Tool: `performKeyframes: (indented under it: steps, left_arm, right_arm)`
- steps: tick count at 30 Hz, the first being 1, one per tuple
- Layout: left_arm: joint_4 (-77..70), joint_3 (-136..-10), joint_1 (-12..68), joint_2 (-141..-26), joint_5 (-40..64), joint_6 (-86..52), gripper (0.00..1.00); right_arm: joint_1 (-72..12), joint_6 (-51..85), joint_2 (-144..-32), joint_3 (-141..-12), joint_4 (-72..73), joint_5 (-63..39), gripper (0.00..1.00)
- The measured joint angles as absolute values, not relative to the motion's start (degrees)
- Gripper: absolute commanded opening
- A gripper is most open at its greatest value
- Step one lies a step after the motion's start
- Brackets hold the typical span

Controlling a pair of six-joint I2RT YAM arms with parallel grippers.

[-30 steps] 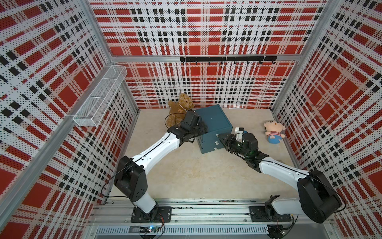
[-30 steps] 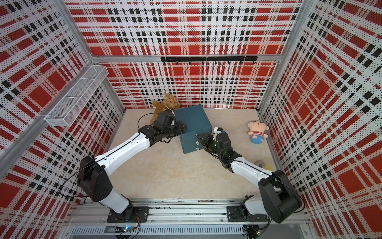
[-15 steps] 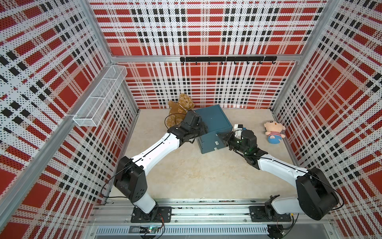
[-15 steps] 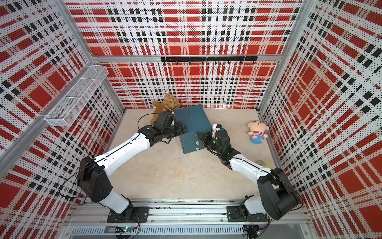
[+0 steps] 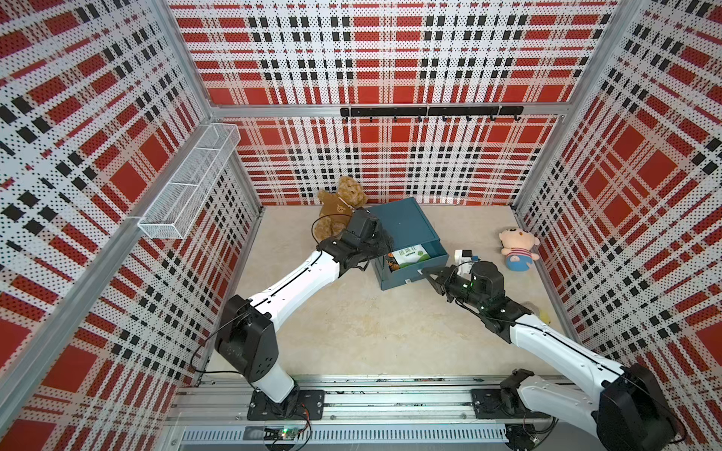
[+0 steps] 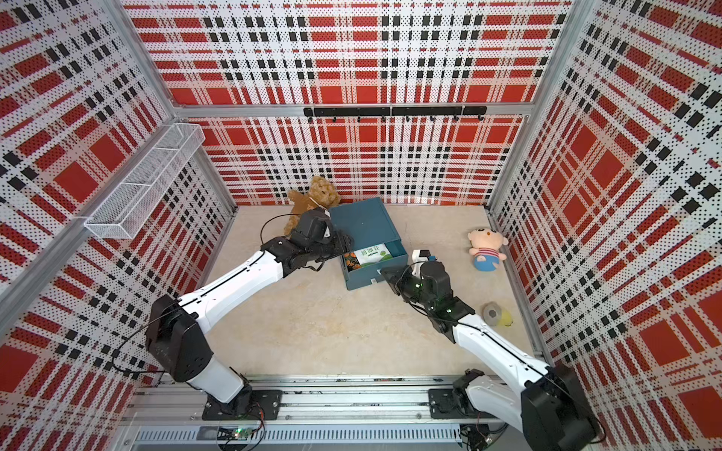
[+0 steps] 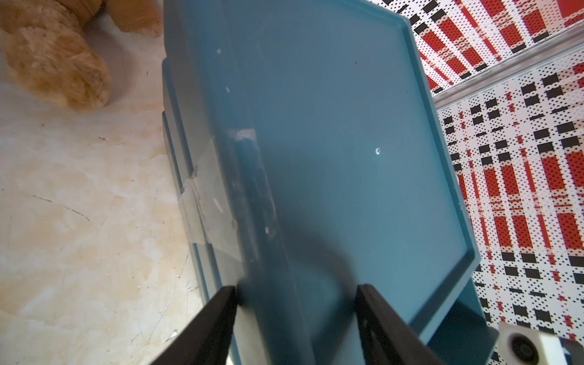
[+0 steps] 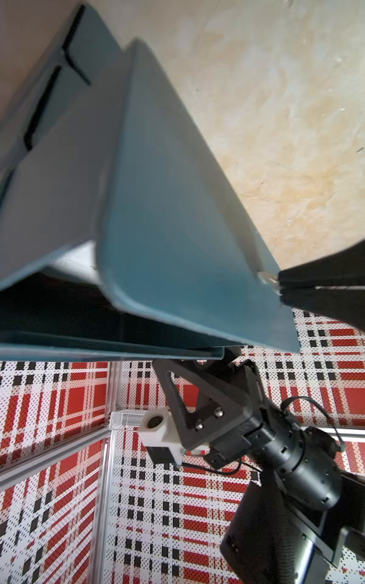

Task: Take the seed bags out of the drawer
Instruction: Open the drawer in the storage box.

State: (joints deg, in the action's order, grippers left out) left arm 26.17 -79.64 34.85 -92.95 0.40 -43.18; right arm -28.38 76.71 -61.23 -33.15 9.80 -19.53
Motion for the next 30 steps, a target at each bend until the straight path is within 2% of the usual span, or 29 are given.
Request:
performKeyframes:
  steps: [19,30]
  left_arm:
    - [26.2,-79.6,35.4,-92.9,0.6,-43.5,0.65]
    - [26.2,-79.6,36.3,-93.0,0.6,-43.7,0.64]
  right_arm:
    - [-25.9,73.1,-49.5,-29.8,-5.0,-22.6,0.0]
    - [-25.0,71.4,-48.3,-30.0,-8.0,-24.3,0.0]
